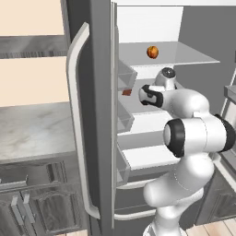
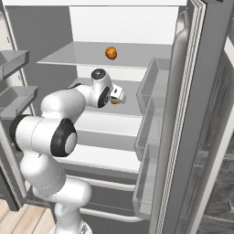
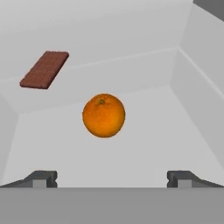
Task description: Pick up the tangerine and peach from the fridge and place one fruit on each plate on the dining counter.
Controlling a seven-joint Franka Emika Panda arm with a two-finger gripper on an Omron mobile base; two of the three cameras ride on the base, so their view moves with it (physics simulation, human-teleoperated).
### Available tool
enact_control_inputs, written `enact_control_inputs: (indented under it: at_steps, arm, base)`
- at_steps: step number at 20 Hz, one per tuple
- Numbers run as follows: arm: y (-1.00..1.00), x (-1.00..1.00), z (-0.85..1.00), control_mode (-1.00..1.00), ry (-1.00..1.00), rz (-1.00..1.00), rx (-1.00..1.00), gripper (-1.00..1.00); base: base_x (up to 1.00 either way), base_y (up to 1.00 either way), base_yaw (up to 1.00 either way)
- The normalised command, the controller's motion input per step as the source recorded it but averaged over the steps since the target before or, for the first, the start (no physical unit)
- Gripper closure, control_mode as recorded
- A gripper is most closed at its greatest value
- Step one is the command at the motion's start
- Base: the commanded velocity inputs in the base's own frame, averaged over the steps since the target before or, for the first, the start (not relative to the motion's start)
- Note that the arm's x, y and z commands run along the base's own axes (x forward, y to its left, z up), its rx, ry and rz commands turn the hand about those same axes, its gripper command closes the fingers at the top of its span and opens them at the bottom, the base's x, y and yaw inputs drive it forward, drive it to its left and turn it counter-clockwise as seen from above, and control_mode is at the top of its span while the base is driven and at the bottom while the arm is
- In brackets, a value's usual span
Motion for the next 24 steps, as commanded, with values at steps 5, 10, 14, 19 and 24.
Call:
enact_control_inputs:
  at_steps: [5, 10, 14, 19, 24]
  arm:
    - [-0.05, 0.47, -0.12, -1.00, 0.01, 0.00, 0.00, -1.00]
    - [-0.01, 0.45, -0.13, -1.00, 0.00, 0.00, 0.00, -1.00]
    - [0.00, 0.45, -0.07, -1.00, 0.00, 0.00, 0.00, -1.00]
    - [0.00, 0.19, -0.17, -1.00, 0.06, 0.00, 0.00, -1.00]
    - [0.00, 0.01, -0.17, -1.00, 0.08, 0.00, 0.00, -1.00]
  base:
    - [0.00, 0.00, 0.00]
    - [0.00, 0.00, 0.00]
    - [0.00, 0.00, 0.00]
    - [0.00, 0.00, 0.00]
    - [0.00, 0.00, 0.00]
